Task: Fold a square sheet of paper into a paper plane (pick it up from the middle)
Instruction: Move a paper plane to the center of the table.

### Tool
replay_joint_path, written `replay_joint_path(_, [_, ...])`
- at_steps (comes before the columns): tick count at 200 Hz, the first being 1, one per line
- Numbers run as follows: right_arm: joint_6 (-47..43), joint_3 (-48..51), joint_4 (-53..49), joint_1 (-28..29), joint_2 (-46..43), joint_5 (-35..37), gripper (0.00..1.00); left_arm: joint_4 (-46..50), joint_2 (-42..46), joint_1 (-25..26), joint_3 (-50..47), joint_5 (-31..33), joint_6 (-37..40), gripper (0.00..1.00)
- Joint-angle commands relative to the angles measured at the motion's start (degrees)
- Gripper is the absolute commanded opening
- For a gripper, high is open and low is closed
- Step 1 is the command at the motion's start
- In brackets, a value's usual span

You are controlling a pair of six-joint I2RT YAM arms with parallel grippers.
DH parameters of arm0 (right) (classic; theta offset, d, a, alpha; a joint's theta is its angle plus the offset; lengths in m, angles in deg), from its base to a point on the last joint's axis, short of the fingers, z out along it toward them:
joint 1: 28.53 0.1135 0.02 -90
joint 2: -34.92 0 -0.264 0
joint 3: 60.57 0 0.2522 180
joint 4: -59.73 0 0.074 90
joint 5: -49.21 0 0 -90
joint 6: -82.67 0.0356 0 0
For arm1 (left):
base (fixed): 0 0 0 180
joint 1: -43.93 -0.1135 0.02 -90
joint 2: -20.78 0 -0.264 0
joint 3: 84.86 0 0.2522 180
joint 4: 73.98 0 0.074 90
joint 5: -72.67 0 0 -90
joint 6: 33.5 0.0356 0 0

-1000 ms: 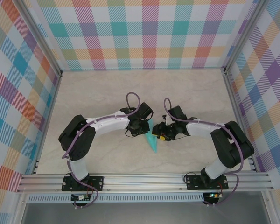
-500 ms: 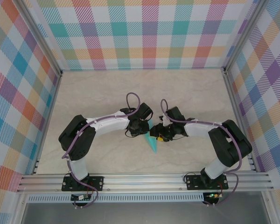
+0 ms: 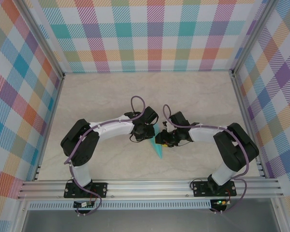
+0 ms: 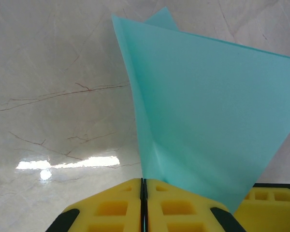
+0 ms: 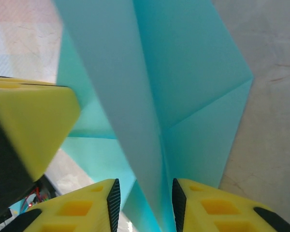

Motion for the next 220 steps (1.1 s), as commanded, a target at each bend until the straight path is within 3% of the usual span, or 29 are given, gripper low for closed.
replay_joint_path(1, [-2.9, -2.2, -2.9, 1.1, 1.5, 2.3, 0.33, 0.1, 1.5, -0.4, -0.7, 0.4, 0.6, 0.10])
replay_joint_path(62, [-3.7, -4.1, -5.5, 2.3, 2.7, 5.0, 0.19, -0.3, 1.8, -0.5, -0.9, 0.1, 0.7, 0.10])
replay_joint_path(97, [-3.5, -6.0, -8.7, 3.1, 1.0, 6.8, 0.07, -2.4, 5.3, -0.5, -2.5, 0.9, 1.1, 0.17])
replay_joint_path(136, [-2.5, -13.2, -22.3, 4.1, -1.1, 19.0, 0.05, -1.6, 13.2, -0.7, -6.2, 8.0, 0.8, 0.28])
replay_joint_path(170, [-0.6, -22.0, -33.1, 5.2, 2.6, 30.3, 0.07, -1.1, 20.2, -2.3, -11.2, 12.3, -0.8, 0.35])
replay_joint_path(220, [-2.5, -33.0, -38.6, 5.9, 12.5, 32.4, 0.08, -3.0, 26.0, -6.6, -17.9, 11.3, -2.3, 0.39])
